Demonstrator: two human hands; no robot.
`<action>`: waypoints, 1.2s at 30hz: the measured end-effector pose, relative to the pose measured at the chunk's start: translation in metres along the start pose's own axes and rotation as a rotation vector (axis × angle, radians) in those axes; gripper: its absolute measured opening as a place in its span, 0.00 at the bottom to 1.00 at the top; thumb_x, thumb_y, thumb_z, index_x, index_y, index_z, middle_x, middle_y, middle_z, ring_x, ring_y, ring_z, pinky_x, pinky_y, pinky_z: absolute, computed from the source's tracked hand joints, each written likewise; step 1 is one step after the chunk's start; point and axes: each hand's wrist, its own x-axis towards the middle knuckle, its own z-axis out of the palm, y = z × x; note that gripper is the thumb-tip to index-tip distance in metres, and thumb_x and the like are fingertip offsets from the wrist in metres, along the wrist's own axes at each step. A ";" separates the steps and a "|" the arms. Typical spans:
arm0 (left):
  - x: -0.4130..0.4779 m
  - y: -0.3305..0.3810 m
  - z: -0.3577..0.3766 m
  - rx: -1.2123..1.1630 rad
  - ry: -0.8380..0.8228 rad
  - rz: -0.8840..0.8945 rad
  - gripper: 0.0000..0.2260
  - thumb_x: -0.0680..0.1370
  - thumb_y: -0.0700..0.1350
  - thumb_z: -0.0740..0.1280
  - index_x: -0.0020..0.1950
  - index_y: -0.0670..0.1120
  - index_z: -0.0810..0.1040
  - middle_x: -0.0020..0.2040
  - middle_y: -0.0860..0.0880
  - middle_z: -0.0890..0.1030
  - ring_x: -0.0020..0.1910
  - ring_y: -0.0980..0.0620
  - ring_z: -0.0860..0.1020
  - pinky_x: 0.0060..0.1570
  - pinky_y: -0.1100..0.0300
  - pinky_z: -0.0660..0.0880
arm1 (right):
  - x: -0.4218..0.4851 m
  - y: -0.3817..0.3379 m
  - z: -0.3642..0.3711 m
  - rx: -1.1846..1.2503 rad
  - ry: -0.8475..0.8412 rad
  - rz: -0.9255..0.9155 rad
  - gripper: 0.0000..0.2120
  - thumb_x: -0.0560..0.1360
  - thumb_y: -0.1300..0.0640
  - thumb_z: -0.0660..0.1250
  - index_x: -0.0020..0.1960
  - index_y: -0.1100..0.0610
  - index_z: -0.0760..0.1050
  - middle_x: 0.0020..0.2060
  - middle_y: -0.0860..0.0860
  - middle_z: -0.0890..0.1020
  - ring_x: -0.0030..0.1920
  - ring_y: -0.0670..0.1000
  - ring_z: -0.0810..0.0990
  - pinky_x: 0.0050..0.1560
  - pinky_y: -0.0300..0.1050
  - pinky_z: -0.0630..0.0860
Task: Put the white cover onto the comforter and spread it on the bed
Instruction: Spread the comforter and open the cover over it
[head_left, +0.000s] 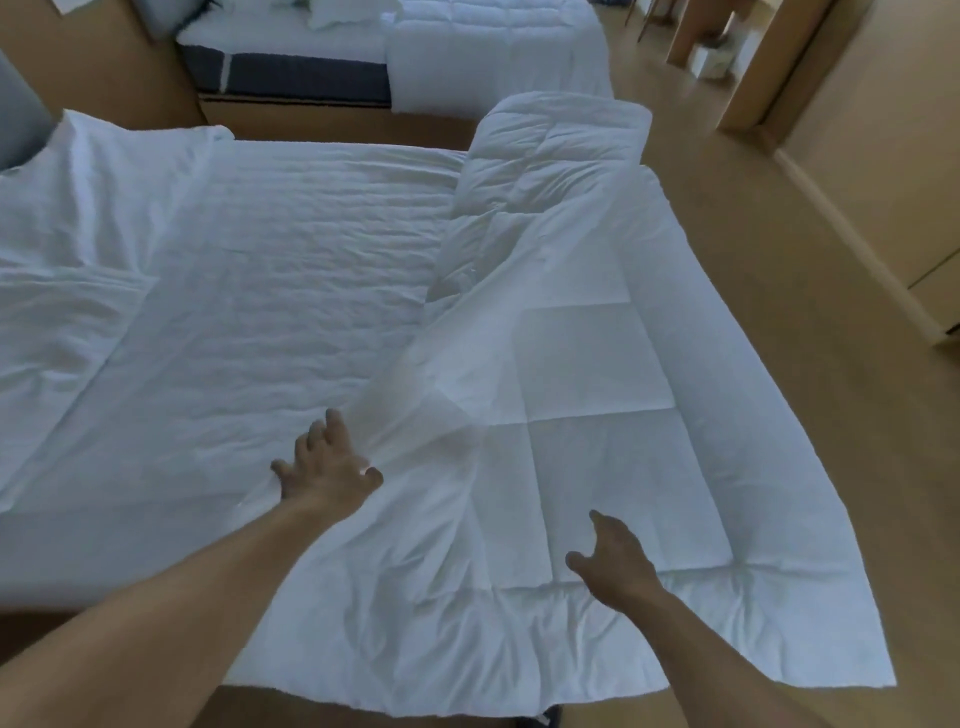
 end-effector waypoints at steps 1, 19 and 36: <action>0.002 0.019 0.003 0.049 0.037 0.040 0.46 0.76 0.60 0.64 0.80 0.46 0.35 0.81 0.43 0.45 0.79 0.43 0.48 0.71 0.38 0.57 | 0.011 0.013 -0.006 0.009 0.012 0.016 0.37 0.80 0.46 0.63 0.81 0.55 0.48 0.80 0.53 0.52 0.80 0.53 0.51 0.76 0.51 0.55; 0.044 0.269 0.066 0.399 -0.071 0.395 0.37 0.80 0.58 0.56 0.80 0.54 0.36 0.80 0.49 0.34 0.78 0.43 0.32 0.74 0.37 0.45 | 0.136 0.248 -0.144 0.250 0.409 0.560 0.47 0.76 0.39 0.66 0.81 0.56 0.43 0.80 0.57 0.48 0.80 0.55 0.44 0.73 0.63 0.56; 0.048 0.283 0.060 0.305 -0.131 0.408 0.36 0.80 0.58 0.57 0.81 0.52 0.41 0.81 0.50 0.39 0.79 0.47 0.35 0.75 0.39 0.45 | 0.128 0.198 -0.151 0.142 0.442 0.297 0.11 0.79 0.56 0.58 0.54 0.63 0.72 0.64 0.60 0.68 0.53 0.65 0.76 0.57 0.56 0.70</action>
